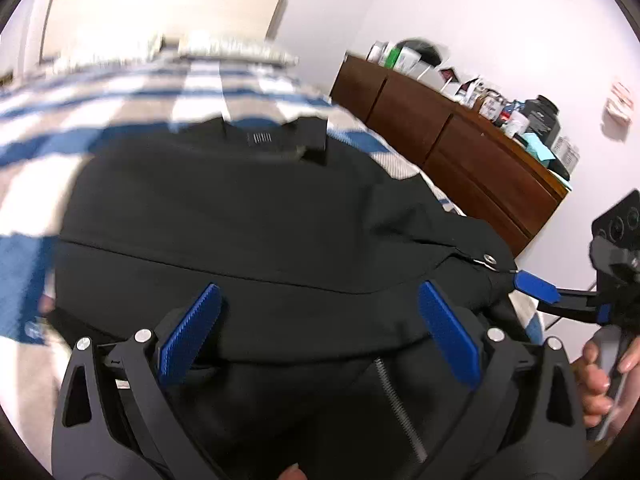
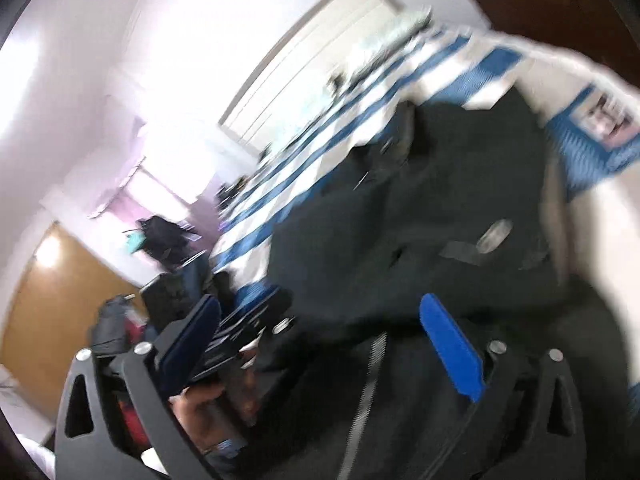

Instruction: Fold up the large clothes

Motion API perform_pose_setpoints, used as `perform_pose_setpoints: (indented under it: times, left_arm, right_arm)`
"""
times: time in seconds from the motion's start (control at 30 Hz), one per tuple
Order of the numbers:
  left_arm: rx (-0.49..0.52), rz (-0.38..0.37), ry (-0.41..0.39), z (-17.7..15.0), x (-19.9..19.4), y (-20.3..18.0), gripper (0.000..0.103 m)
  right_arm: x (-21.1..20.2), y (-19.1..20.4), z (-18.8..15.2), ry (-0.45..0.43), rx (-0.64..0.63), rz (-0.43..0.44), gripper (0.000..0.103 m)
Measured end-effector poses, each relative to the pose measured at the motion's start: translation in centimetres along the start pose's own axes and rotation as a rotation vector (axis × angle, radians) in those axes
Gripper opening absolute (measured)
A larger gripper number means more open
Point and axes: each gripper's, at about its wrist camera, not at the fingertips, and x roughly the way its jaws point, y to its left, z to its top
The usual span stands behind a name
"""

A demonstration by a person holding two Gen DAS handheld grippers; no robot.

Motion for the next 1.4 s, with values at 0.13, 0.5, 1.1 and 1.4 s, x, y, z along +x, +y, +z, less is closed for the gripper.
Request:
perform_pose_setpoints:
  times: [0.13, 0.5, 1.1, 1.4]
  left_arm:
    - [-0.068, 0.038, 0.053, 0.2, 2.6, 0.1, 0.097]
    - [0.014, 0.119, 0.104, -2.7, -0.5, -0.1, 0.097]
    - [-0.013, 0.2, 0.129, -14.6, -16.9, 6.2, 0.097]
    - [-0.08, 0.163, 0.176, -16.0, -15.1, 6.5, 0.096]
  right_arm:
    - [1.3, -3.7, 1.9, 0.023, 0.082, -0.039, 0.098]
    - [4.6, -2.7, 1.2, 0.185, 0.052, -0.129, 0.098]
    - [-11.8, -8.5, -13.0, 0.232, 0.02, -0.268, 0.098]
    - [-11.5, -8.6, -16.0, 0.261, 0.037, -0.228, 0.098]
